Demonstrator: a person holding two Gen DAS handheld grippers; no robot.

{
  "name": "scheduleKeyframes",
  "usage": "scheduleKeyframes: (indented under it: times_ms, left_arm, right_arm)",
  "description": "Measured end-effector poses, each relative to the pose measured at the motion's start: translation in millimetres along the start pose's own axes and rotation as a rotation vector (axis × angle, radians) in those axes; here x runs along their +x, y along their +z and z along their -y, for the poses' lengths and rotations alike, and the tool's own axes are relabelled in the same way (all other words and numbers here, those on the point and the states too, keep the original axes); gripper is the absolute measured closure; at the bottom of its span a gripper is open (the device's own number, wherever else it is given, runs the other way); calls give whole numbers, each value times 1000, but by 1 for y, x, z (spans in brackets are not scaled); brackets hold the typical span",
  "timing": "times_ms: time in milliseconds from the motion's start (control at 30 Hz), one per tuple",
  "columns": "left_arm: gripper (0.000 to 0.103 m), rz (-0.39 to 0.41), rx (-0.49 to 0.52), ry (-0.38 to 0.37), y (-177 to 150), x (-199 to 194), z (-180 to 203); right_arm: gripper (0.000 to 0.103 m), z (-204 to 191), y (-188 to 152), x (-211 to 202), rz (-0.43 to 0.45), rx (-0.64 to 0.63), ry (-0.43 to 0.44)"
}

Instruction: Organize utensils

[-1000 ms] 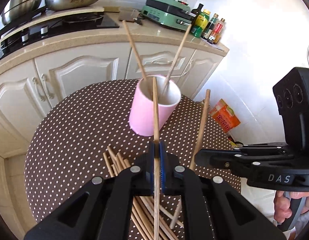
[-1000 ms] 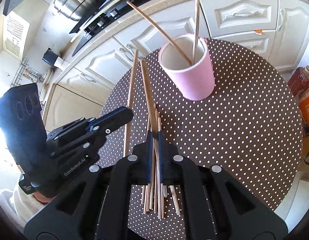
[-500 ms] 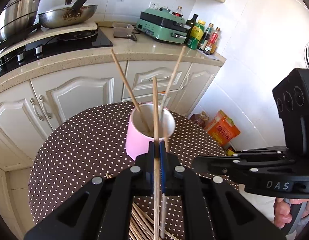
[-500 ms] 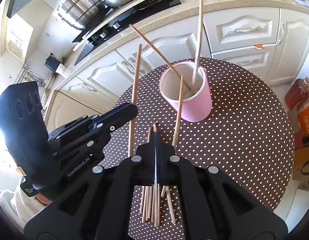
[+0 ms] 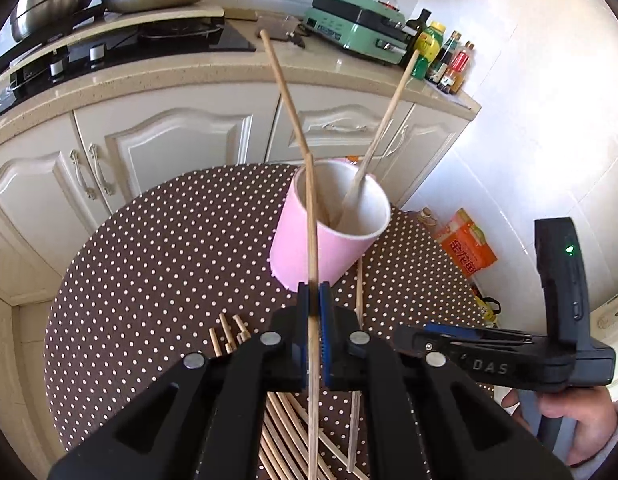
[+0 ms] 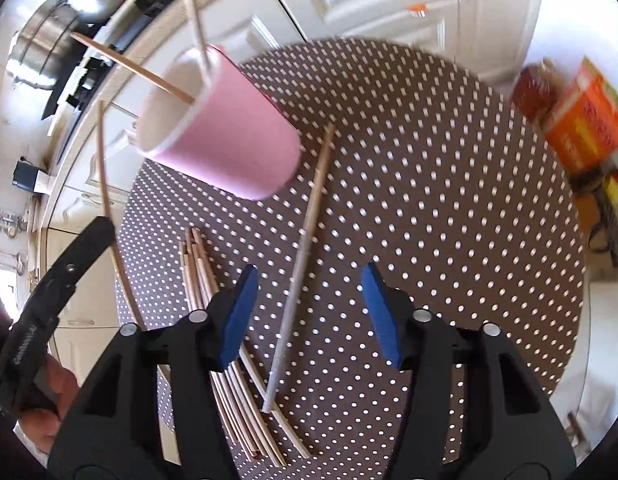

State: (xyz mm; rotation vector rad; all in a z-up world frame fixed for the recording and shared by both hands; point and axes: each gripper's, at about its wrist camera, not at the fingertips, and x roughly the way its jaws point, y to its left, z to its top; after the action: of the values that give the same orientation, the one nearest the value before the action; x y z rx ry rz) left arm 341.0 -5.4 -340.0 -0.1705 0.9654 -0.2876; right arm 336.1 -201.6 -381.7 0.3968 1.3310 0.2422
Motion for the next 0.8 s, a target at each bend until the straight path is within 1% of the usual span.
scheduleKeyframes:
  times_ms: [33,67,133,300,367,400,433,533,567,667,700,733,800]
  left_arm:
    - [98,-4,-3,7,-1,2,-1]
    - [98,-7,-8,11,-1,4,-1]
    - [98,-12,-15,16,-1,7,-3]
    - [98,-14,-13,38,1,11,-3]
    - [98,-16,-17,44,2,12,-4]
    - [98,-16,-22,45,2,13,-5]
    - [98,-17,-25,47,2,13,-6]
    - [98,-17,-32,49,3,15,-8]
    - [98,-16,-33,51,3,16,-9]
    - [98,-7,-40,47,6,15,-9]
    - [98,-3,-39,45,8,14,-9]
    - [98,4,-36,42,9,12,-9]
    - [98,14,-34,37,12,9,-8]
  right_arm:
    - [62,-1,1,4,-11,-3,-2]
    - [65,-1,2,9,-24,-12,-7]
    - [69,-6,4,18,-48,-29,-19]
    - [71,-28,11,40,-99,-56,-58]
    - [78,-37,11,49,-120,-68,-81]
    - [79,-40,11,54,-132,-70,-94]
    - [84,-44,10,58,-143,-76,-108]
    - [92,-56,7,62,-133,-122,-173]
    - [93,-60,7,64,-129,-136,-181]
    - [94,-65,7,67,-133,-159,-171]
    - [95,-64,7,67,-138,-151,-152]
    - [96,-53,4,60,-137,-140,-126]
    - [96,-48,4,44,-100,-135,-77]
